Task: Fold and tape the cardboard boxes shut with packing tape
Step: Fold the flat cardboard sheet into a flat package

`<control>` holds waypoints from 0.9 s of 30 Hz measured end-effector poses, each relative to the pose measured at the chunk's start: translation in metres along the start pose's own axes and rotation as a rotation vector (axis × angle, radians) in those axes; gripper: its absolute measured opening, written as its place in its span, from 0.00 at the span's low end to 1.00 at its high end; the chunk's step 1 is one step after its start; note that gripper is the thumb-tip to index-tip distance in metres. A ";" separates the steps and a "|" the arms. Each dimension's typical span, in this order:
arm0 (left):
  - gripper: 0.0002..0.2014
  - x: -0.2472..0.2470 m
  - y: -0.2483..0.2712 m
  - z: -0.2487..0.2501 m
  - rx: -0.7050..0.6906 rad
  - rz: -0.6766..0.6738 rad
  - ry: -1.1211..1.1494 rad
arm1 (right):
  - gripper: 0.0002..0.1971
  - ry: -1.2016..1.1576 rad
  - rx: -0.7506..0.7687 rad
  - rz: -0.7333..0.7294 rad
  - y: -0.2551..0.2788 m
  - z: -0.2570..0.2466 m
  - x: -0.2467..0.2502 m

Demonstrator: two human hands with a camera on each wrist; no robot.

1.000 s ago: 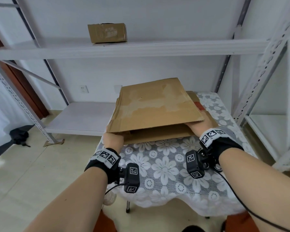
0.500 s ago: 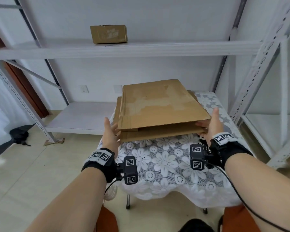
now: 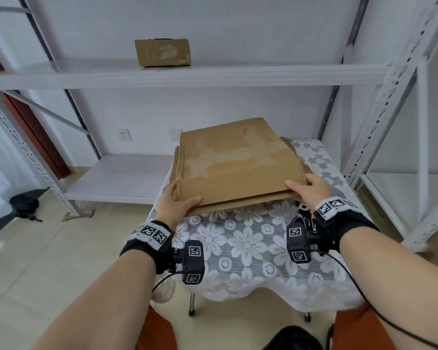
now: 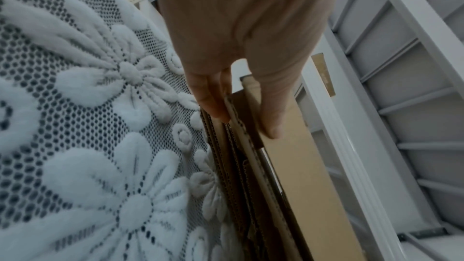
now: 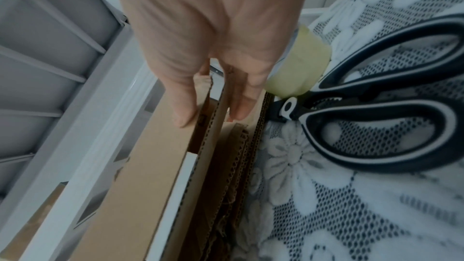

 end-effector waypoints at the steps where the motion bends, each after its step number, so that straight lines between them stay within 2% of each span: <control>1: 0.64 0.000 -0.001 0.000 -0.005 0.010 -0.048 | 0.17 0.037 0.008 0.002 0.000 -0.001 0.001; 5: 0.41 0.001 0.004 0.012 -0.042 0.136 -0.150 | 0.17 0.144 -0.010 0.047 -0.005 0.001 -0.002; 8: 0.35 -0.001 0.004 0.017 -0.054 0.206 -0.219 | 0.27 0.195 -0.060 0.138 -0.008 0.001 -0.005; 11: 0.37 -0.001 0.003 0.018 -0.026 0.192 -0.261 | 0.39 0.112 -0.095 0.183 -0.009 -0.002 -0.005; 13: 0.42 -0.002 0.003 0.017 -0.030 0.196 -0.317 | 0.44 0.088 -0.063 0.138 -0.011 -0.005 -0.005; 16: 0.51 -0.004 0.013 0.022 -0.130 0.311 -0.512 | 0.35 0.175 -0.015 0.006 -0.007 -0.010 -0.009; 18: 0.53 -0.012 0.020 0.030 -0.350 0.357 -0.710 | 0.31 0.190 -0.028 -0.013 -0.005 -0.010 -0.013; 19: 0.53 -0.019 0.022 0.033 -0.486 0.320 -0.783 | 0.30 0.180 -0.058 -0.028 -0.006 -0.009 -0.016; 21: 0.51 -0.038 0.027 0.040 -0.678 0.128 -0.907 | 0.30 0.154 -0.159 -0.077 -0.007 -0.006 -0.018; 23: 0.54 -0.056 0.032 0.041 -0.756 -0.078 -1.082 | 0.31 0.072 -0.292 -0.112 -0.011 0.001 -0.017; 24: 0.56 -0.062 0.034 0.039 -0.773 -0.132 -1.166 | 0.31 0.039 -0.358 -0.133 -0.013 0.004 -0.015; 27: 0.56 -0.067 0.035 0.036 -0.797 -0.139 -1.264 | 0.23 0.008 -0.502 -0.238 -0.013 0.011 -0.012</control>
Point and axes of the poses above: each hand's wrist, its own y-axis away from the middle knuckle, its own x-axis out of the back of the hand, z = x × y, the point moved 2 cm from there along -y, towards the middle knuckle, and after that the axes turned 2 degrees about -x, right-handed, at the moved point
